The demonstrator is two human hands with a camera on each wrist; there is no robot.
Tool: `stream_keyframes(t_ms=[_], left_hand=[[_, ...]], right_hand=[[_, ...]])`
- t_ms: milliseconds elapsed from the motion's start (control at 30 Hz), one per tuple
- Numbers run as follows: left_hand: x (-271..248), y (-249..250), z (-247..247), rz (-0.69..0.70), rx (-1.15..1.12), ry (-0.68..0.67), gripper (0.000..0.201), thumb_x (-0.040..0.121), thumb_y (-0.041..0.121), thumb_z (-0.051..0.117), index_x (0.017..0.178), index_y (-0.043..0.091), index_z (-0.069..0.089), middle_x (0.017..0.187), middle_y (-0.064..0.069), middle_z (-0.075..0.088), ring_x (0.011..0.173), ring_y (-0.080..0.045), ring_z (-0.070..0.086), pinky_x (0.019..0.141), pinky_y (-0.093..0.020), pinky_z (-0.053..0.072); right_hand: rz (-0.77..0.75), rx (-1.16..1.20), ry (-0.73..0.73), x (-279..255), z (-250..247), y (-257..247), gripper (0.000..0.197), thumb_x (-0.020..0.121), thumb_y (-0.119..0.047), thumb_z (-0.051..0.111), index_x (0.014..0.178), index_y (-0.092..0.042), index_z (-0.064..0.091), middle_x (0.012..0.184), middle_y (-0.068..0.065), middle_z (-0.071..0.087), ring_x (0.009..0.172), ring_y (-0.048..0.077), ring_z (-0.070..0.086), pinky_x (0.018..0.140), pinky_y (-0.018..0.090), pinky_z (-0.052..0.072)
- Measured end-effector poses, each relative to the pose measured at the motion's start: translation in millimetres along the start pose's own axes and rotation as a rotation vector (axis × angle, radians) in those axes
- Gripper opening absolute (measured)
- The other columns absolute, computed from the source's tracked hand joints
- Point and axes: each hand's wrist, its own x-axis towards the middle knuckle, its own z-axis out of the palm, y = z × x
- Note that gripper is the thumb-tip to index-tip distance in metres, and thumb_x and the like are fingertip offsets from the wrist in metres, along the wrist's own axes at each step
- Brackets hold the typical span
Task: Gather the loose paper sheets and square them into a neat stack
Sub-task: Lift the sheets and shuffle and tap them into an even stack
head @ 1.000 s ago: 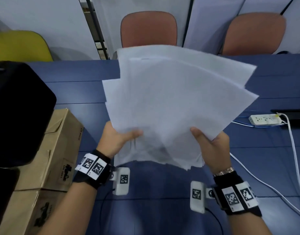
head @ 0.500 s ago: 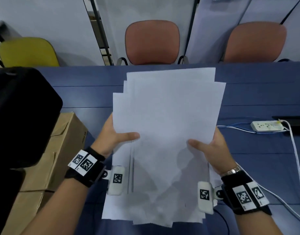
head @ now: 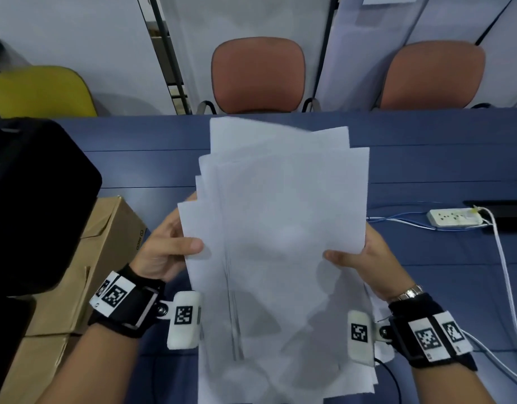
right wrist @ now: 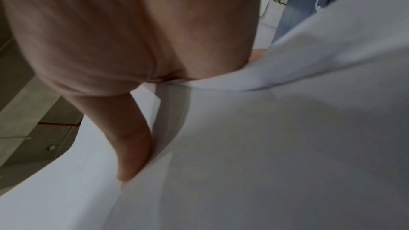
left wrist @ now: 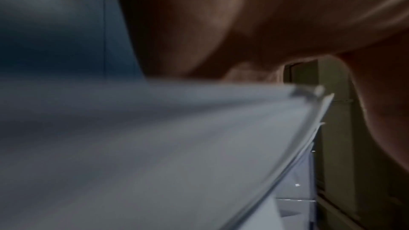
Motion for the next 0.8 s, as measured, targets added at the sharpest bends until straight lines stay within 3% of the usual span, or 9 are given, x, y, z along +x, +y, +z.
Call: stream_keyframes(t_ms=[67, 100, 200, 300, 333, 400, 467, 600, 800], left_hand=[[1, 6, 5, -0.002, -0.138, -0.154, 0.084, 0.068, -0.012, 0.046, 0.147, 0.014, 0.045, 0.139, -0.014, 0.058, 0.117, -0.032, 0.063, 0.088, -0.039, 0.057], [1, 5, 2, -0.008, -0.109, -0.173, 0.084, 0.069, -0.011, 0.048, 0.148, 0.017, 0.045, 0.14, -0.012, 0.058, 0.12, -0.03, 0.062, 0.091, -0.039, 0.056], [-2, -11, -7, -0.043, 0.126, 0.023, 0.073, 0.062, 0.004, 0.08, 0.131, 0.017, 0.061, 0.125, -0.008, 0.07, 0.114, -0.028, 0.067, 0.09, -0.04, 0.057], [-3, -29, -5, -0.056, 0.339, 0.211, 0.071, 0.052, 0.024, 0.097, 0.117, 0.016, 0.069, 0.12, -0.009, 0.074, 0.113, -0.03, 0.069, 0.09, -0.039, 0.058], [0, -34, -1, -0.023, 0.392, 0.274, 0.062, 0.053, 0.025, 0.098, 0.11, 0.019, 0.074, 0.116, -0.008, 0.076, 0.11, -0.028, 0.071, 0.09, -0.04, 0.059], [6, -41, 11, 0.109, 0.448, 0.396, 0.034, 0.064, 0.007, 0.091, 0.092, 0.023, 0.081, 0.102, 0.001, 0.08, 0.098, -0.017, 0.075, 0.087, -0.035, 0.06], [11, -46, 23, 0.228, 0.463, 0.507, 0.032, 0.074, -0.009, 0.079, 0.081, 0.022, 0.081, 0.089, 0.01, 0.08, 0.087, -0.006, 0.075, 0.078, -0.024, 0.059], [14, -58, 24, 0.274, 0.502, 0.616, 0.023, 0.081, -0.003, 0.076, 0.089, 0.019, 0.074, 0.085, 0.016, 0.079, 0.084, -0.001, 0.073, 0.075, -0.018, 0.057], [5, -90, 9, 0.16, 0.464, 0.666, 0.021, 0.085, -0.002, 0.073, 0.096, 0.016, 0.071, 0.087, 0.013, 0.08, 0.084, -0.003, 0.075, 0.071, -0.018, 0.057]], right_hand=[[-0.003, 0.004, 0.005, 3, -3, 1, 0.055, 0.073, 0.015, 0.073, 0.118, -0.016, 0.062, 0.109, 0.001, 0.076, 0.098, 0.017, 0.071, 0.077, 0.029, 0.058], [-0.012, 0.02, 0.025, 4, -4, 1, 0.052, 0.073, 0.015, 0.073, 0.115, -0.014, 0.063, 0.106, 0.002, 0.076, 0.097, 0.019, 0.072, 0.078, 0.031, 0.059], [-0.059, 0.04, 0.107, 5, -1, -1, 0.037, 0.075, 0.012, 0.073, 0.105, -0.011, 0.069, 0.097, 0.0, 0.078, 0.091, 0.022, 0.073, 0.079, 0.035, 0.059], [-0.169, 0.022, 0.223, 2, 7, -8, 0.026, 0.081, 0.008, 0.071, 0.095, -0.014, 0.071, 0.087, -0.01, 0.078, 0.083, 0.01, 0.073, 0.074, 0.026, 0.058], [-0.21, 0.011, 0.263, 1, 13, -10, 0.023, 0.082, 0.006, 0.07, 0.094, -0.014, 0.071, 0.083, -0.015, 0.077, 0.08, 0.004, 0.072, 0.071, 0.021, 0.056], [-0.277, 0.0, 0.359, -1, 25, -11, 0.019, 0.085, 0.005, 0.068, 0.092, -0.013, 0.069, 0.078, -0.026, 0.074, 0.077, -0.008, 0.069, 0.07, 0.012, 0.051], [-0.308, 0.011, 0.47, -2, 37, -8, 0.015, 0.088, 0.0, 0.068, 0.092, -0.015, 0.068, 0.076, -0.034, 0.07, 0.078, -0.016, 0.065, 0.07, 0.006, 0.048], [-0.27, 0.08, 0.573, -4, 52, 3, 0.014, 0.089, -0.015, 0.069, 0.099, -0.005, 0.07, 0.071, -0.031, 0.07, 0.077, -0.021, 0.062, 0.069, 0.002, 0.046], [-0.148, 0.094, 0.503, -4, 53, 32, 0.026, 0.086, -0.015, 0.073, 0.107, 0.0, 0.07, 0.083, -0.031, 0.073, 0.084, -0.013, 0.067, 0.072, 0.007, 0.05]])
